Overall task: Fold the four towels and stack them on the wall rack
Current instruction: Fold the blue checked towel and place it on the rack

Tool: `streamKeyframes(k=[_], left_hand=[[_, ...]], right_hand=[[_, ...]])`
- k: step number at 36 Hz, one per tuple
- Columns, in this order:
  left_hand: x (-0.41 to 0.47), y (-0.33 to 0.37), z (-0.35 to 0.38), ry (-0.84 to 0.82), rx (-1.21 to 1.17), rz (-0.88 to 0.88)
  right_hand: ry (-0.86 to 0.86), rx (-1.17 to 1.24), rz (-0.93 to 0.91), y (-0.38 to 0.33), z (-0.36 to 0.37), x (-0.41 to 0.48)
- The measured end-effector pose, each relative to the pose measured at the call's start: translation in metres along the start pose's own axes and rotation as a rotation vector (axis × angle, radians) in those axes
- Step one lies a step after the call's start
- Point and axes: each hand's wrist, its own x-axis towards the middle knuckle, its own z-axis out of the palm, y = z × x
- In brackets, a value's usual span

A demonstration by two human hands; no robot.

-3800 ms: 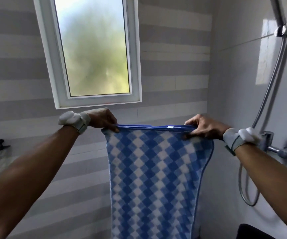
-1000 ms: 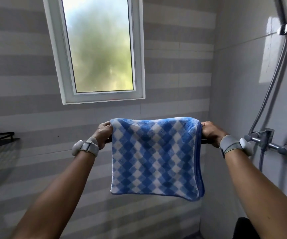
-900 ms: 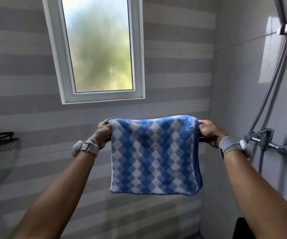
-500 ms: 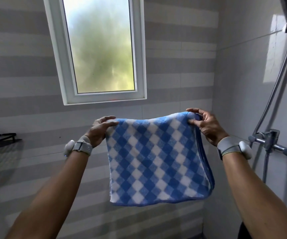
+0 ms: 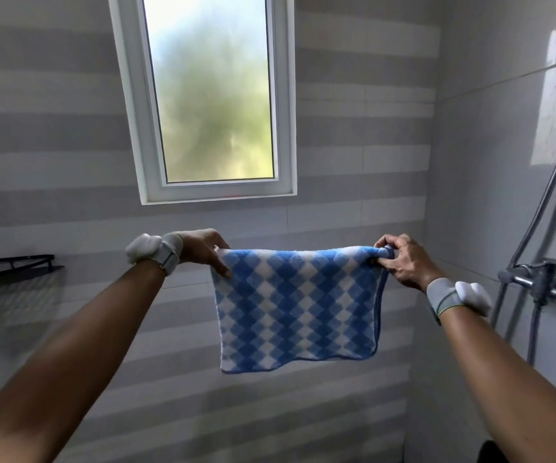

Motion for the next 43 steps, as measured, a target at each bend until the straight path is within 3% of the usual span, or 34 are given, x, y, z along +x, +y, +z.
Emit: streamKeyframes(k=[6, 8, 11, 12, 15, 17, 19, 23, 27, 37, 43], left_hand=[[-0.003, 0.004, -0.012, 0.136, 0.031, 0.015], [-0.004, 0.000, -0.019, 0.211, -0.047, 0.032], [-0.007, 0.002, -0.014, 0.361, -0.513, 0.168], [-0.008, 0.004, -0.008, 0.398, -0.683, 0.190], [-0.009, 0.010, 0.017, 0.345, -0.919, 0.207], [-0.009, 0.008, 0.030, 0.318, -0.864, 0.184], [-0.008, -0.002, 0.031, 0.325, -0.868, 0.204], [-0.010, 0.005, 0.021, 0.490, -0.983, 0.324], [-0.012, 0.013, 0.015, 0.592, -0.958, 0.323], [-0.016, 0.008, 0.011, 0.572, -0.825, 0.374], [-0.014, 0.002, 0.006, 0.643, -0.561, 0.281]], right_hand=[[-0.099, 0.195, -0.089, -0.008, -0.013, -0.008], [-0.030, 0.327, -0.095, -0.014, -0.018, -0.010], [0.206, 0.638, -0.113, -0.027, -0.024, -0.015], [0.197, 0.711, -0.113, -0.029, -0.024, -0.018], [-0.126, 0.694, -0.078, -0.025, -0.012, -0.029], [-0.202, 0.669, -0.058, -0.017, -0.004, -0.035], [-0.121, 0.705, -0.065, -0.019, -0.007, -0.035], [0.057, 0.755, -0.142, -0.034, -0.021, -0.019], [-0.052, 0.750, -0.185, -0.045, -0.025, -0.014], [-0.082, 0.671, -0.170, -0.043, -0.020, -0.016], [-0.077, 0.560, -0.166, -0.041, -0.019, -0.016]])
